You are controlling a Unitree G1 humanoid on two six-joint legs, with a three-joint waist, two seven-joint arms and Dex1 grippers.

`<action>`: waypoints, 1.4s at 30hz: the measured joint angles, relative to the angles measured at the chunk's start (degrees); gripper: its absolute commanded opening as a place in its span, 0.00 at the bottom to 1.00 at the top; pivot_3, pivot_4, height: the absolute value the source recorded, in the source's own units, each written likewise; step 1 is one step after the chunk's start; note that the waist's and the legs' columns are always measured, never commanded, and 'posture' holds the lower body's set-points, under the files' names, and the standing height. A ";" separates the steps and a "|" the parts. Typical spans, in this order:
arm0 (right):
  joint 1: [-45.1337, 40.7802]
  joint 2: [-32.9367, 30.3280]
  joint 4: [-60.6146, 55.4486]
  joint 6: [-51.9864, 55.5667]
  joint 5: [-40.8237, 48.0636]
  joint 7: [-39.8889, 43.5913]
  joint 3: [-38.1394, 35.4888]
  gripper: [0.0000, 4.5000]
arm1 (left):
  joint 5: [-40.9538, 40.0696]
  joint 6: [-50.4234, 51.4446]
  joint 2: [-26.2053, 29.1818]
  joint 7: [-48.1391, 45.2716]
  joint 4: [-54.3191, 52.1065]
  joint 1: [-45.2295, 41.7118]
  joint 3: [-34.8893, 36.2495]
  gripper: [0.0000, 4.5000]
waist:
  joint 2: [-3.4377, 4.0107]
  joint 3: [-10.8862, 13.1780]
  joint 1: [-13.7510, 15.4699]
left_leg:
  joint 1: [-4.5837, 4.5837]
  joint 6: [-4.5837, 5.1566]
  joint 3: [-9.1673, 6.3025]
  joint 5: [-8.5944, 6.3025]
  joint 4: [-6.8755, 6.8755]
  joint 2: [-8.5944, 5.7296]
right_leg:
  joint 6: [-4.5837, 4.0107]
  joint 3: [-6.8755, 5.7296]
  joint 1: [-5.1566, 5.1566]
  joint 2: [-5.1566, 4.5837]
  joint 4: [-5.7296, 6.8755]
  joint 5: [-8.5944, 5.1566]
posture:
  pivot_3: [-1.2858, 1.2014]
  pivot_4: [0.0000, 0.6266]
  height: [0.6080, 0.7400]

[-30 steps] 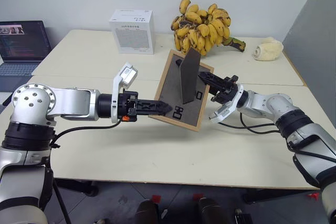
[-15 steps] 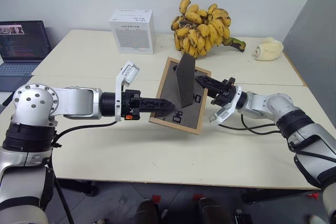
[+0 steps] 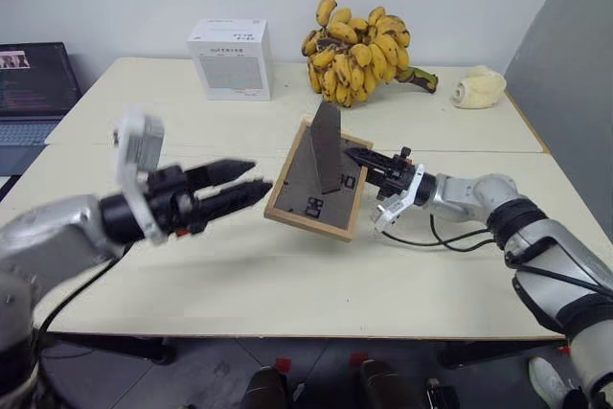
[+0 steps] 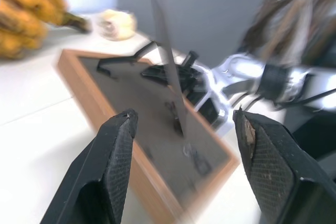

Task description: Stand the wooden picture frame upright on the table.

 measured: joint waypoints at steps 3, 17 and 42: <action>-1.04 3.15 4.37 -2.19 5.71 7.50 -2.11 0.29 | 2.47 -2.06 -1.92 1.10 -5.90 8.65 5.71 0.69 | -0.06 0.03 -0.04 | 0.01 0.00 -0.06 0.00 0.01 0.06 | 0.00 -0.06 0.03 0.05 0.01 0.00 | 0.52 0.24 1.00; 0.57 21.75 6.81 16.24 61.94 82.91 -30.79 0.29 | 6.64 -10.56 -8.77 5.40 -15.56 28.65 16.40 0.69 | 0.00 0.11 0.01 | 0.92 -0.02 -0.33 -0.05 -0.34 0.17 | -0.30 -0.42 1.00 0.12 -0.12 -0.18 | 0.52 0.24 1.00; 12.09 26.54 -11.41 62.22 77.88 113.76 -34.89 0.29 | 3.10 -13.17 -4.47 7.10 -15.82 36.27 18.89 0.69 | 0.22 0.31 -0.06 | 0.83 -0.05 0.04 -0.06 -0.78 0.22 | -0.42 -0.14 0.45 0.17 -0.18 -0.44 | 0.52 0.24 1.00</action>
